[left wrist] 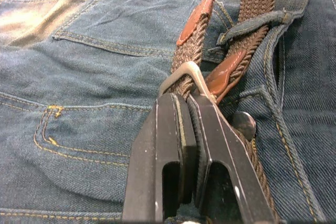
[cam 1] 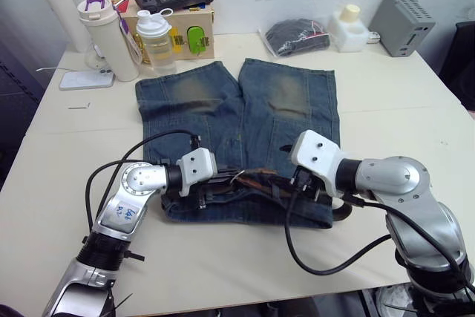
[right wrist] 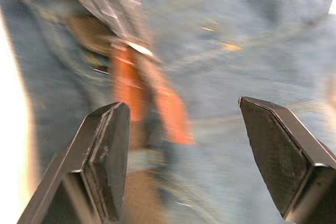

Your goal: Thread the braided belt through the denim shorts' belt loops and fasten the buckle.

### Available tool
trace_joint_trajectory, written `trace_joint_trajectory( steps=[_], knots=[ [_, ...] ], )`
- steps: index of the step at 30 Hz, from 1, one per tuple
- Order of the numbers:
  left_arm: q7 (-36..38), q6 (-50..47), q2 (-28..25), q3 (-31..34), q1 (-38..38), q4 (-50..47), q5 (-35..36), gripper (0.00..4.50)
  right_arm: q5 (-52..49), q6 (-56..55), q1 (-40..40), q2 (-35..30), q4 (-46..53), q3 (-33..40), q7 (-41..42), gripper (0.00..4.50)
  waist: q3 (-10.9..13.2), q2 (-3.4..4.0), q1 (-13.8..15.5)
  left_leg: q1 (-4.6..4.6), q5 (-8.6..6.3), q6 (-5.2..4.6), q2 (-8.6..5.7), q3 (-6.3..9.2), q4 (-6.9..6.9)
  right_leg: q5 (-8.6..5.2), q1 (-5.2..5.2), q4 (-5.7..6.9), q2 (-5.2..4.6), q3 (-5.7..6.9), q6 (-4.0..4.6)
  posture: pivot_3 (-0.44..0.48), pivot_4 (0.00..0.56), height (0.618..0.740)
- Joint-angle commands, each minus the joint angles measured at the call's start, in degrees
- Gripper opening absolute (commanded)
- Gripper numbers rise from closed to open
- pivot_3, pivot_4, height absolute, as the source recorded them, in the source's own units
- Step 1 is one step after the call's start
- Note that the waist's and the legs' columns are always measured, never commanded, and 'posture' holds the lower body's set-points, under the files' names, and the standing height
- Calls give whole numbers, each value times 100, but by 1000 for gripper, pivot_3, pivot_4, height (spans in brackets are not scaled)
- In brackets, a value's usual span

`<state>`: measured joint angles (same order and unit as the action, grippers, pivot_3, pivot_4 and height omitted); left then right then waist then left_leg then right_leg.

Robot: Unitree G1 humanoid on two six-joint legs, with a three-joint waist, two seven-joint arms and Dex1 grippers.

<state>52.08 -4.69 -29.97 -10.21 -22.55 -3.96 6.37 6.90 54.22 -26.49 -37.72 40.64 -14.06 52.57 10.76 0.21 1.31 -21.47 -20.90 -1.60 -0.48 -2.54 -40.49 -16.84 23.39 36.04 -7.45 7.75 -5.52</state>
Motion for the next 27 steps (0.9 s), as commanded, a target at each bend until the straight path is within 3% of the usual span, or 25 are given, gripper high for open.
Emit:
trace_joint_trajectory(
  steps=[1,9,12,15,17,22,27],
  knots=[
    [-1,81,22,-73,33,-124,-26,0,366,-777,8,-136,-185,-497,-408,3583,0,0,-1,0,0,0,0,-1,0,0,0,1,0,0,0,0,150,690],
    [-10,87,-31,-38,61,-201,-43,0,655,-1180,-83,-22,-411,-984,-777,3583,0,0,3,0,1,-1,0,-3,-5,2,-1,1,1,2,-4,0,150,690],
    [-18,97,-42,-37,65,-219,-60,0,689,-1184,-81,-33,-456,-1030,-808,2761,0,0,4,-1,1,-1,1,-2,-5,2,0,1,1,1,-4,0,150,690],
    [-27,110,-36,-34,50,-206,-69,0,693,-1166,-32,-24,-458,-1073,-815,1088,0,0,3,-1,1,-1,1,-2,-6,2,-1,1,1,1,-4,0,150,690],
    [-30,125,-29,-33,36,-189,-72,0,690,-1139,-10,-8,-454,-1100,-821,264,0,0,3,-1,1,-1,1,-2,-6,2,-1,1,1,1,-4,0,150,690],
    [-47,81,-3,5,39,-206,-8,0,691,-1015,-10,75,-414,-1146,-839,105,0,0,3,-1,0,-1,1,-2,-6,2,-1,1,1,1,-4,0,150,690],
    [-37,-805,33,442,60,-574,734,1876,705,-914,18,125,-354,-1204,-870,0,0,0,-4,-1,1,-1,1,-2,-6,2,0,1,0,0,-4,0,150,690]
  ],
)
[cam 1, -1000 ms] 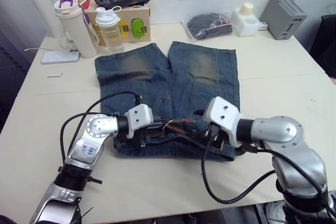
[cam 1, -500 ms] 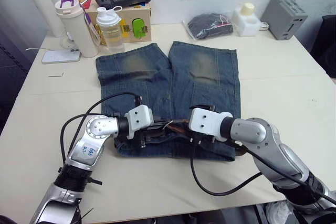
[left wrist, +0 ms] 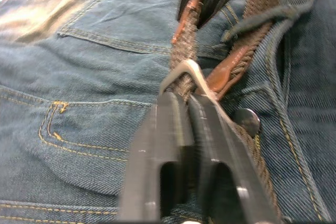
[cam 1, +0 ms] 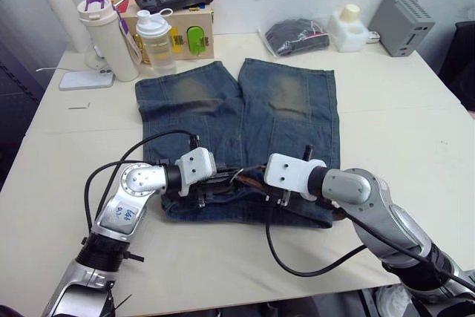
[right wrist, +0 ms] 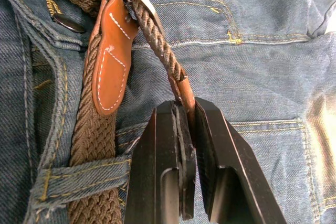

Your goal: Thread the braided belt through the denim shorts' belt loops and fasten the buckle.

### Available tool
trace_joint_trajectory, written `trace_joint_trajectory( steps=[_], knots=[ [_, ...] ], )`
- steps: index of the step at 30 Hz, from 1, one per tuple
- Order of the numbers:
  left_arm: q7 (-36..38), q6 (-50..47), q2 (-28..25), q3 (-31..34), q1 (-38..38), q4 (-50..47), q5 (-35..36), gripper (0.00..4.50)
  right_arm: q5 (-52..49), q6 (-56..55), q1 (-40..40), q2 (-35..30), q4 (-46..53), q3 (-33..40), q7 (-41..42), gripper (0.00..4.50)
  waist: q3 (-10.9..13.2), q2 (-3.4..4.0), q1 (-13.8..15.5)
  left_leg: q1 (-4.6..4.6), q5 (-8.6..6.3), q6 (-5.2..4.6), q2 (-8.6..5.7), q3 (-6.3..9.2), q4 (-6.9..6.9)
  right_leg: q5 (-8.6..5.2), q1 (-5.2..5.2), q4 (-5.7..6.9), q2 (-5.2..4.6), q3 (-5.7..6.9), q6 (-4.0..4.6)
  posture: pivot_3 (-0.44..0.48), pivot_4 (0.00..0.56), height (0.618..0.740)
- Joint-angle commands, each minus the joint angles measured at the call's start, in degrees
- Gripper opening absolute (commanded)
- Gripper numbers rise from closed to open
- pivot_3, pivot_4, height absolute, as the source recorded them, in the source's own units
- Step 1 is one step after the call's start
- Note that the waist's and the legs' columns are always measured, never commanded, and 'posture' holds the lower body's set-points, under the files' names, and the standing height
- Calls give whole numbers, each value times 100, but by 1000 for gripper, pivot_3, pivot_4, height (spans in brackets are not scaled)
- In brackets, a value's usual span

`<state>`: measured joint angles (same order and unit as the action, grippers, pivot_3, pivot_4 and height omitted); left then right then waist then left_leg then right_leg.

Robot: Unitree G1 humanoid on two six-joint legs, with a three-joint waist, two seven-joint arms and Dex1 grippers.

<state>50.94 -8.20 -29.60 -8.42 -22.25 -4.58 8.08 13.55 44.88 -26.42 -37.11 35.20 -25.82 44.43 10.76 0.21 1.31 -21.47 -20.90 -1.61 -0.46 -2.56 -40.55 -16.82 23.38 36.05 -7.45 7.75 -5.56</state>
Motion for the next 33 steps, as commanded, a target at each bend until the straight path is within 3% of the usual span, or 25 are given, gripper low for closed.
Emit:
trace_joint_trajectory(
  steps=[1,5,12,16,21,26,30,33],
  knots=[
    [80,-686,-75,422,68,-626,734,2345,49,49,27,64,207,-30,-72,0,0,0,-6,-1,0,0,2,0,0,0,1,0,-1,-1,0,0,150,690],
    [359,-1677,-638,1271,403,-1011,1680,3972,66,101,131,58,298,13,-154,0,0,0,-29,-2,0,0,7,4,0,0,1,-3,-8,-3,0,0,150,690],
    [560,-2169,-1208,1864,844,-965,2182,3972,89,-103,322,46,346,19,-315,0,0,0,-13,-1,-1,2,7,5,1,0,-1,-7,-6,-2,1,0,150,690],
    [826,-1952,-1304,1731,1000,-1000,2127,2310,117,-199,383,50,328,-21,-376,0,0,0,-6,-1,-1,2,4,4,-3,0,-3,-6,-5,-4,0,0,150,690],
    [866,-1395,-1442,1108,1238,-746,1353,148,148,-221,430,97,377,-9,-413,0,0,1,-12,0,-1,2,6,3,-2,0,-2,-5,-1,-3,0,0,150,690],
    [696,-565,-1572,564,1425,-75,392,60,146,-235,617,47,587,122,-456,0,-1,0,-7,-1,-2,2,7,-1,0,0,0,-5,4,-3,0,0,150,690],
    [744,125,-1645,312,1611,112,0,60,78,-741,1819,-475,1242,776,-479,0,-12,16,16,2,-4,0,4,1,4,0,-3,-8,-4,-5,0,0,150,690],
    [708,383,-1691,267,1680,158,-108,60,233,-1630,3014,-1068,1197,1644,-605,0,-23,27,3,34,-7,-3,4,-17,15,0,-24,-9,-8,-6,0,0,150,690]
  ],
)
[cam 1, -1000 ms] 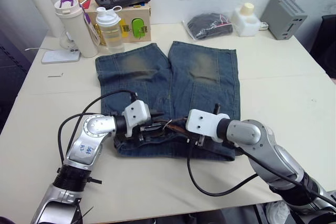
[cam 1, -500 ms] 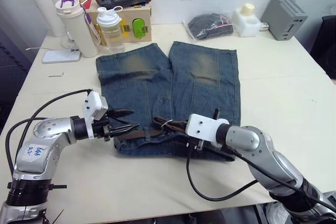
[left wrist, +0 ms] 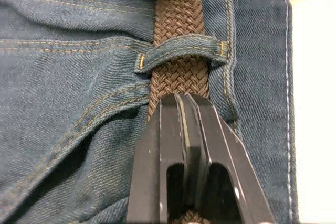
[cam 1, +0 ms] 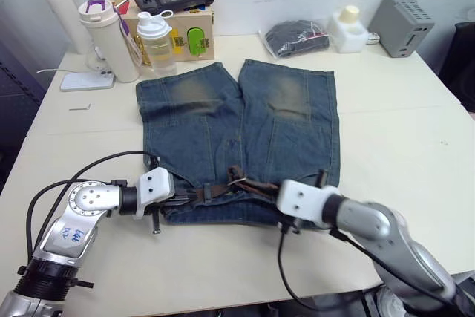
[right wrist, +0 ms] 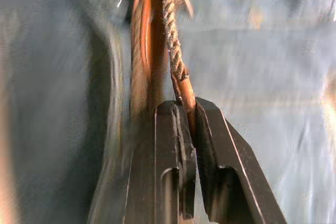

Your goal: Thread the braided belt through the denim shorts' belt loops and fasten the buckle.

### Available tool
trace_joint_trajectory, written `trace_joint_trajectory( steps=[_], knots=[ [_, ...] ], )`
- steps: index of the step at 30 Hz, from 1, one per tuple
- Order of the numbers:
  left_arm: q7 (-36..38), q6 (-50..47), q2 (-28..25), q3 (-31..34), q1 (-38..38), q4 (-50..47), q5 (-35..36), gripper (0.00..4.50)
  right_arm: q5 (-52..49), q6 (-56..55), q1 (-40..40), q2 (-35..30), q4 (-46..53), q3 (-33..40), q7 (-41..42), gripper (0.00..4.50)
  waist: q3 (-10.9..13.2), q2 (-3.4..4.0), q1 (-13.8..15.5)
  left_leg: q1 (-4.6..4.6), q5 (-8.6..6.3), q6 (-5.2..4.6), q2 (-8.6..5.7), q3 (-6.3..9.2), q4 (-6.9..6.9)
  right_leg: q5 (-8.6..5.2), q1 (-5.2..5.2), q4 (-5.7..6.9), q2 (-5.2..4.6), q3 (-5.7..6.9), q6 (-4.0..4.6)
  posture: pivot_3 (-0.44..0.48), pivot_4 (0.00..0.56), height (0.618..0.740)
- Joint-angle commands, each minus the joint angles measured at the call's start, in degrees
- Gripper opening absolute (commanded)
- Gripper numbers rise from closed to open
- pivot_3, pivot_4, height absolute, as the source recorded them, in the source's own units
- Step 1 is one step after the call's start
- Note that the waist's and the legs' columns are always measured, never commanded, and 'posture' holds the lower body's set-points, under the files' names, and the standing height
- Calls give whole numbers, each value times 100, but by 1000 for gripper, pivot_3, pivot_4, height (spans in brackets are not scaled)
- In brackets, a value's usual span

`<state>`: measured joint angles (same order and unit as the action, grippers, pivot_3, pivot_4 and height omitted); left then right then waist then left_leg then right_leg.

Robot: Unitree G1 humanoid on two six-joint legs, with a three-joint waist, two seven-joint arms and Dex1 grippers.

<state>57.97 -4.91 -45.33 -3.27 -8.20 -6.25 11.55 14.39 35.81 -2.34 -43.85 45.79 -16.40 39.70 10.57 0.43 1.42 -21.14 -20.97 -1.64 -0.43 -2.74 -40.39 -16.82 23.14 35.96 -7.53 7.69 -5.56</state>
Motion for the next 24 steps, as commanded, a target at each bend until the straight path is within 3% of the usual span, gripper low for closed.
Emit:
trace_joint_trajectory(
  steps=[1,5,9,19,24],
  knots=[
    [-6,102,-120,-253,293,347,-469,60,247,-1057,949,-593,49,951,-181,0,-15,17,-4,10,0,0,1,-2,3,0,-7,0,0,0,0,0,150,690],
    [-112,240,-98,-273,315,488,-518,60,611,-2194,2006,-947,-668,2117,-711,0,-20,20,13,87,-9,-1,2,-18,39,-5,-70,-31,-8,-11,-9,0,150,690],
    [-160,316,-103,-319,316,522,-487,60,745,-2395,2054,-881,-1008,2414,-894,0,-24,13,56,89,-12,-1,3,-16,31,-6,-78,-38,-14,-30,-11,0,150,690],
    [-317,461,-144,-345,403,480,-493,60,1206,-2757,1645,-679,-1010,1536,-715,0,-27,17,130,89,-11,-2,3,-15,29,-7,-74,-39,-13,-34,-10,0,150,690],
    [-394,529,-174,-248,424,500,-479,60,1337,-2219,1473,-531,-1190,975,-260,0,-33,20,118,89,-11,-2,5,-16,30,-8,-73,-39,-12,-35,-8,0,150,690]
  ],
)
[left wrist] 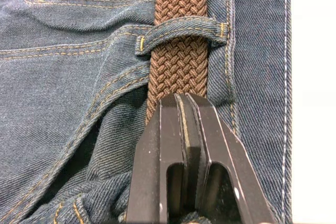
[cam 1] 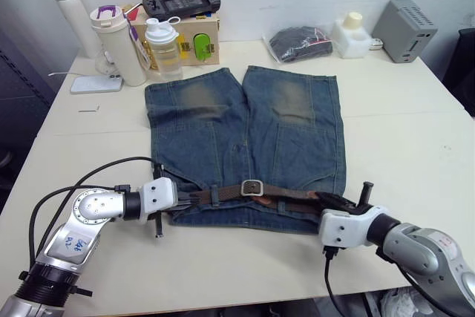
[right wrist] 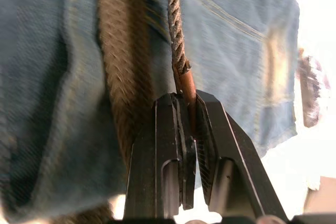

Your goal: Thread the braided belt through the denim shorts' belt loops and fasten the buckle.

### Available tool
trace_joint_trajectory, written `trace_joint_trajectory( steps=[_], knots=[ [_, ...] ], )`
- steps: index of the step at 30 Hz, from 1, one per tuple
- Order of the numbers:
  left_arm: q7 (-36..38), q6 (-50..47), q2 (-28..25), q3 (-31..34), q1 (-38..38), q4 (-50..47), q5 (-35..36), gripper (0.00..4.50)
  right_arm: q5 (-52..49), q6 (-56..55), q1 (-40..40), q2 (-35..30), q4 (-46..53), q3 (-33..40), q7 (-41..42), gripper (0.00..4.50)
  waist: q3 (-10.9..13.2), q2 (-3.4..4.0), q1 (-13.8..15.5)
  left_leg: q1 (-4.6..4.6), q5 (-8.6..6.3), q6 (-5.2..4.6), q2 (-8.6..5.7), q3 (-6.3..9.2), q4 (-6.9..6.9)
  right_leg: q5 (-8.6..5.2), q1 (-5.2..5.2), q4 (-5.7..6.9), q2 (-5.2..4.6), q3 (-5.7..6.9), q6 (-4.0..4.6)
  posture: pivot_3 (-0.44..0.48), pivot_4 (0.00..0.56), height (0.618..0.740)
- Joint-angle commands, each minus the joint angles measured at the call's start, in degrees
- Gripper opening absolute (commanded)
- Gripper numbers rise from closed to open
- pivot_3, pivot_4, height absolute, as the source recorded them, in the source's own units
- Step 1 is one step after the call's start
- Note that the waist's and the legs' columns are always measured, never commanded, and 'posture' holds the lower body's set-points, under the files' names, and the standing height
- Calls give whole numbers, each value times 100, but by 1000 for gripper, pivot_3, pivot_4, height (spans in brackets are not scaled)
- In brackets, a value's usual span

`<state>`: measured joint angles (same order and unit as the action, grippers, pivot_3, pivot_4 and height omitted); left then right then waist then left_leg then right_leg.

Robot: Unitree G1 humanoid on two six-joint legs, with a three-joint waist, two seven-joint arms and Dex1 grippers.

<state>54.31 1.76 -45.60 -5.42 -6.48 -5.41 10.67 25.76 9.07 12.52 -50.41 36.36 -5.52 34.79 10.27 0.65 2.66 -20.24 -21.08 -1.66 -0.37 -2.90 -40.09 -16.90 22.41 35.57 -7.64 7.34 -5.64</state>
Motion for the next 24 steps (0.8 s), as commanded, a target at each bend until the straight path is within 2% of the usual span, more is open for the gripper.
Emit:
trace_joint_trajectory(
  steps=[1,2,3,4,8,11,15,17,24],
  knots=[
    [-59,-147,-134,8,240,407,-356,60,212,505,-80,176,-270,-153,242,0,-9,-3,-10,0,0,0,2,0,0,0,0,0,1,1,0,0,150,690],
    [-82,-177,-120,62,236,378,-296,60,135,684,-169,292,-232,-140,286,0,-14,-4,-12,0,0,0,3,0,0,0,0,0,1,1,1,0,150,690],
    [-98,-218,-115,128,235,326,-219,0,52,786,-240,373,-192,-105,316,909,-16,-8,-16,2,0,0,3,0,0,-1,0,0,1,0,1,0,150,690],
    [-105,-246,-112,170,235,291,-171,0,-2,871,-285,437,-159,-74,347,1094,-18,-11,-22,1,0,0,5,1,0,-1,-1,0,1,1,2,0,150,690],
    [-93,-353,-92,331,285,100,7,0,-285,1055,-277,556,0,229,461,2969,-21,-16,-42,1,-2,3,7,4,2,-3,1,0,1,2,5,0,150,690],
    [-54,-481,-84,460,361,-88,182,0,-1003,1098,-236,729,367,679,658,4334,-21,-16,-64,-3,-2,4,8,6,3,-4,3,0,1,4,7,0,150,690],
    [-46,-887,-11,771,392,-465,698,0,-2018,606,-64,701,1079,1031,1124,4428,-14,-18,-118,-8,-3,4,12,10,7,-4,6,3,5,9,8,0,150,690],
    [-9,-1118,-16,896,395,-642,926,0,-2077,538,-7,648,1265,838,1219,4428,-8,-19,-138,-8,-3,4,13,11,7,-4,7,4,6,9,8,0,150,690],
    [60,-1779,-84,1301,447,-1055,1445,0,-916,499,-366,1070,864,-224,404,4428,4,-39,-128,-14,-6,8,12,11,5,-4,11,2,4,8,8,0,150,690]
  ],
)
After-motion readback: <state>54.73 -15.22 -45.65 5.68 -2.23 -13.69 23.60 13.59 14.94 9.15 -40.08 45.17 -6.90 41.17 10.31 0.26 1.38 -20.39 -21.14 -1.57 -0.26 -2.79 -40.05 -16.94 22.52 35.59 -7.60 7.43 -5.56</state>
